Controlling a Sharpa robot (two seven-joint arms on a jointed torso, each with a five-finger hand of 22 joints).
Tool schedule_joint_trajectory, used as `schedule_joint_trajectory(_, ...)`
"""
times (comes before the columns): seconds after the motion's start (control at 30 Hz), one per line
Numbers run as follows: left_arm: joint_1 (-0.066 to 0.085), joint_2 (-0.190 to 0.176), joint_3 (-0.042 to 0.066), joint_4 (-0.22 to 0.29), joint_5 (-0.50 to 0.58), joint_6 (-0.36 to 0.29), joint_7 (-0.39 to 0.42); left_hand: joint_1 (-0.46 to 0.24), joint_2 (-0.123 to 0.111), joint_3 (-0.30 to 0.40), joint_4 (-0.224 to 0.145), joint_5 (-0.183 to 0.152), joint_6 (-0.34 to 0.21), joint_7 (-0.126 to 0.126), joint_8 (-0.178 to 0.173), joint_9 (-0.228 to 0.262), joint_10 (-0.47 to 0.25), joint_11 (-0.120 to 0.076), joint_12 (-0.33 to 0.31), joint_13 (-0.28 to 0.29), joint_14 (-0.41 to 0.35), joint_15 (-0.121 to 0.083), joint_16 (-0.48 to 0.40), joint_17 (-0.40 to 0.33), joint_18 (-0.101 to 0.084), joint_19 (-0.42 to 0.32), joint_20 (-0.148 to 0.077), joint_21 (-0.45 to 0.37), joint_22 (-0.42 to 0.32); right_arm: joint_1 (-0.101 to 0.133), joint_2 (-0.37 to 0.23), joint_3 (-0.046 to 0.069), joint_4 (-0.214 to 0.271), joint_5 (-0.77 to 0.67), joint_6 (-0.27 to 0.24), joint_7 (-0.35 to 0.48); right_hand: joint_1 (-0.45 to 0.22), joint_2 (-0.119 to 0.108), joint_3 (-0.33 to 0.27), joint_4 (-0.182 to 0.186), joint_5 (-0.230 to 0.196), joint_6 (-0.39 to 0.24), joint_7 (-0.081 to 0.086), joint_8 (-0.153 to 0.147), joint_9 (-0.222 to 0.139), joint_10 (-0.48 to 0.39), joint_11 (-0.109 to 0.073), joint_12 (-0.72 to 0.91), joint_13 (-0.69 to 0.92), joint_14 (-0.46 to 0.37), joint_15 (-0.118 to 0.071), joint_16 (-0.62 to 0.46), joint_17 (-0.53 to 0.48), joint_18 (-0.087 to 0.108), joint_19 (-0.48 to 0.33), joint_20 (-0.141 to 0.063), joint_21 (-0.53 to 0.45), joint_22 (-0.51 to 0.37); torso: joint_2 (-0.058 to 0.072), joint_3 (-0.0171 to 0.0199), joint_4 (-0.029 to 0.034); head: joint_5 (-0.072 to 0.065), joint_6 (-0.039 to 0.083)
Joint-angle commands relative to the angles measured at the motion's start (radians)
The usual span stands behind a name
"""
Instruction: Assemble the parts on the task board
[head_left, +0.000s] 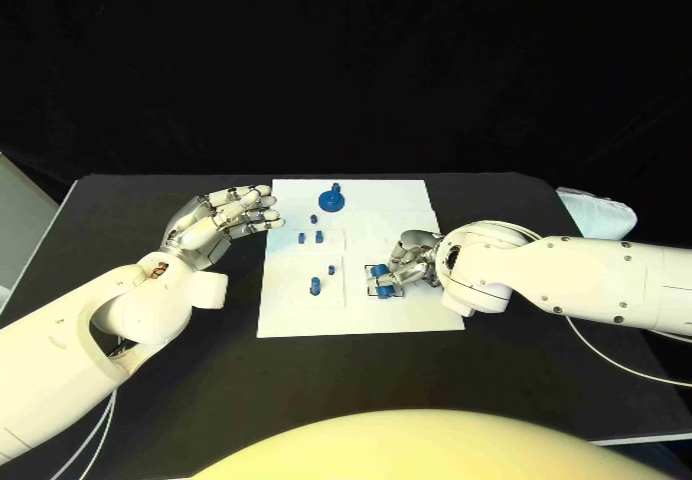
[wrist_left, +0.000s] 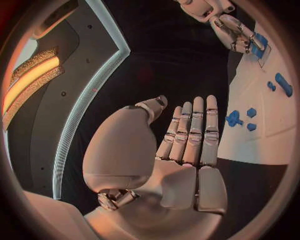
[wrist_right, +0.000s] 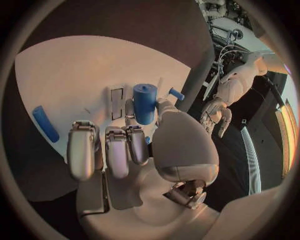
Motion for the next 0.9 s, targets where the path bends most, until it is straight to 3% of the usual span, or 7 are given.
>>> schedule_joint_trajectory(0.03, 0.0, 0.0, 0.0, 0.002, 0.006, 0.019, 0.001, -0.002, 0.006, -0.003, 0.005, -0.004, -0.004, 0.019, 0.004, -0.002, -0.005, 0.001, 0.006, 0.001, 0.004, 0.004, -0.007, 0.002, 0.012, 0.009, 0.0, -0.006, -0.002, -0.003, 0.006, -0.001, -0.01, -0.042, 0.02, -0.005, -0.014, -0.004, 0.006, 0.001, -0.008, 0.025, -0.014, -0.006, -0.003, 0.045, -0.006, -0.001, 0.178, 0.101, -0.009, 0.004, 0.241, -0.019, 0.05, -0.006, 0.001, 0.121, 0.0, -0.0004, 0.0001, 0.002, 0.0)
schedule_joint_trajectory(0.3, 0.0, -0.001, 0.0, 0.001, 0.006, 0.02, 0.001, -0.002, 0.006, -0.003, 0.005, -0.004, -0.004, 0.019, 0.004, -0.002, -0.005, 0.001, 0.006, 0.001, 0.004, 0.004, -0.007, 0.002, 0.012, 0.009, 0.0, -0.006, -0.002, -0.004, 0.014, -0.001, -0.025, -0.08, 0.014, -0.008, -0.035, -0.008, 0.007, 0.0, -0.042, 0.025, -0.015, -0.003, 0.0, 0.044, -0.007, -0.005, 0.177, 0.101, -0.01, 0.003, 0.239, -0.018, 0.049, -0.007, -0.001, 0.12, 0.002, 0.0016, -0.0012, 0.005, 0.0)
schedule_joint_trajectory(0.6, 0.0, -0.002, 0.0, 0.001, 0.006, 0.021, 0.0, -0.003, 0.006, -0.004, 0.007, -0.004, -0.005, 0.019, 0.004, -0.002, -0.005, 0.001, 0.006, 0.001, 0.004, 0.004, -0.007, 0.002, 0.012, 0.009, 0.0, -0.007, -0.003, -0.004, 0.023, -0.001, -0.029, -0.097, -0.01, -0.008, -0.08, -0.009, -0.004, 0.001, -0.142, 0.023, -0.016, 0.007, 0.009, 0.044, -0.007, -0.011, 0.176, 0.101, -0.01, 0.002, 0.238, -0.018, 0.049, -0.008, -0.004, 0.122, 0.001, 0.0013, -0.0014, 0.008, 0.0)
schedule_joint_trajectory(0.9, 0.0, -0.002, 0.0, 0.0, 0.006, 0.022, 0.0, -0.003, 0.006, -0.004, 0.007, -0.004, -0.005, 0.019, 0.004, -0.002, -0.005, 0.001, 0.006, 0.001, 0.004, 0.004, -0.007, 0.002, 0.012, 0.009, 0.0, -0.007, -0.003, -0.006, 0.033, -0.001, -0.026, -0.098, -0.039, -0.005, -0.108, -0.003, -0.018, 0.002, -0.17, 0.026, -0.018, 0.015, 0.014, 0.046, -0.009, -0.01, 0.179, 0.101, -0.011, 0.004, 0.241, -0.019, 0.05, -0.009, -0.002, 0.125, 0.001, 0.0016, -0.0021, 0.006, 0.0)
